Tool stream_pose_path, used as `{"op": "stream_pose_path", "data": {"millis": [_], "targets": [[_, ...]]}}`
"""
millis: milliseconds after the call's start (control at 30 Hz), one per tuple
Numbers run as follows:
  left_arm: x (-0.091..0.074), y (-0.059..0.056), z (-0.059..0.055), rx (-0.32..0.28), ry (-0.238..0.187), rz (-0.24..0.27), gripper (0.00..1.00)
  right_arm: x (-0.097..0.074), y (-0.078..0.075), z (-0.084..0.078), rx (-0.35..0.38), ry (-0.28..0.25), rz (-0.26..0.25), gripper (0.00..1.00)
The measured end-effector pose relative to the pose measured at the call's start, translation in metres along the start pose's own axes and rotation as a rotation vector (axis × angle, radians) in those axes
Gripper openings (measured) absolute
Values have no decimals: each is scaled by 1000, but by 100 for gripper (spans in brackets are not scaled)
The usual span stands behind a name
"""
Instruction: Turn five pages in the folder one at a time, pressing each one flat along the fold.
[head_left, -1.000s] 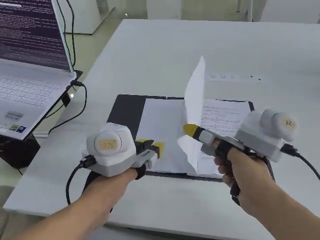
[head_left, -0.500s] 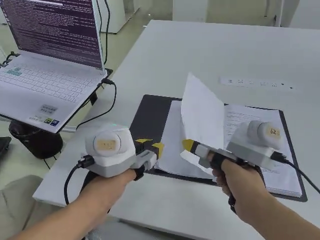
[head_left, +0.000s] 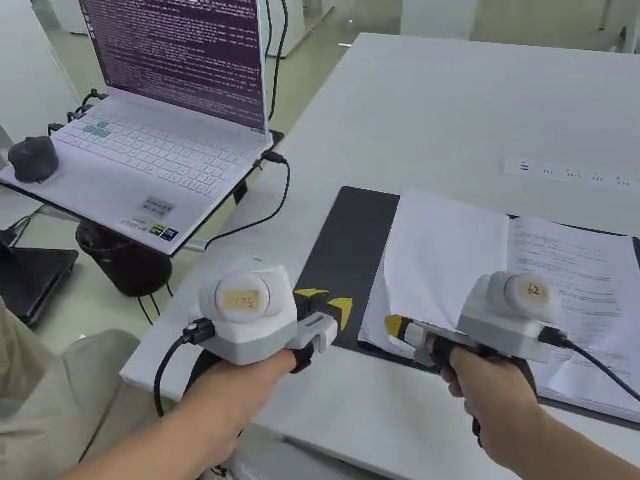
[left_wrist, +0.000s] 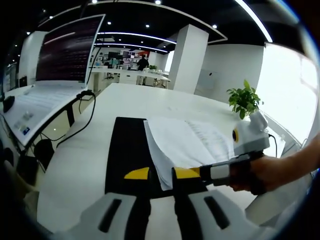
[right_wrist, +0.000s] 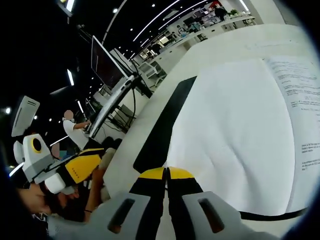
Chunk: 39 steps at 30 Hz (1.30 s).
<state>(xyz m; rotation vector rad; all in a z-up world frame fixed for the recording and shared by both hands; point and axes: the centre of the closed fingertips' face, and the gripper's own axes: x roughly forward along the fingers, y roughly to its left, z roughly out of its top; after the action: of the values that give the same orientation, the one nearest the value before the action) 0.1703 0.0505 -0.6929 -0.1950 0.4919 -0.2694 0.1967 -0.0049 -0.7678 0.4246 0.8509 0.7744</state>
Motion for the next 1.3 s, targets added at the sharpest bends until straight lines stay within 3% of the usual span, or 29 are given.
{"op": "stream_pose_path", "data": {"millis": [267, 500, 700, 800, 900, 1100, 1233, 1300], "targets": [[3, 2, -10, -5, 27, 7, 15, 10, -6, -9, 2, 25, -17, 1], [12, 2, -17, -1, 53, 12, 15, 13, 0, -27, -10, 63, 14, 3], [23, -4, -17, 26, 72, -9, 16, -2, 6, -24, 14, 38, 57, 6], [35, -9, -21, 52, 92, -25, 16, -16, 4, -11, 22, -6, 78, 7], [51, -19, -30, 111, 131, -45, 16, -29, -7, 1, 6, -43, 65, 7], [77, -40, -45, 154, 163, -72, 17, -50, -42, 22, 37, -83, 21, 5], [88, -40, -60, 175, 202, -61, 17, -56, -61, 32, 40, -88, -3, 2], [90, -38, -63, 182, 198, -44, 18, -57, -70, 39, 53, -93, -13, 1]]}}
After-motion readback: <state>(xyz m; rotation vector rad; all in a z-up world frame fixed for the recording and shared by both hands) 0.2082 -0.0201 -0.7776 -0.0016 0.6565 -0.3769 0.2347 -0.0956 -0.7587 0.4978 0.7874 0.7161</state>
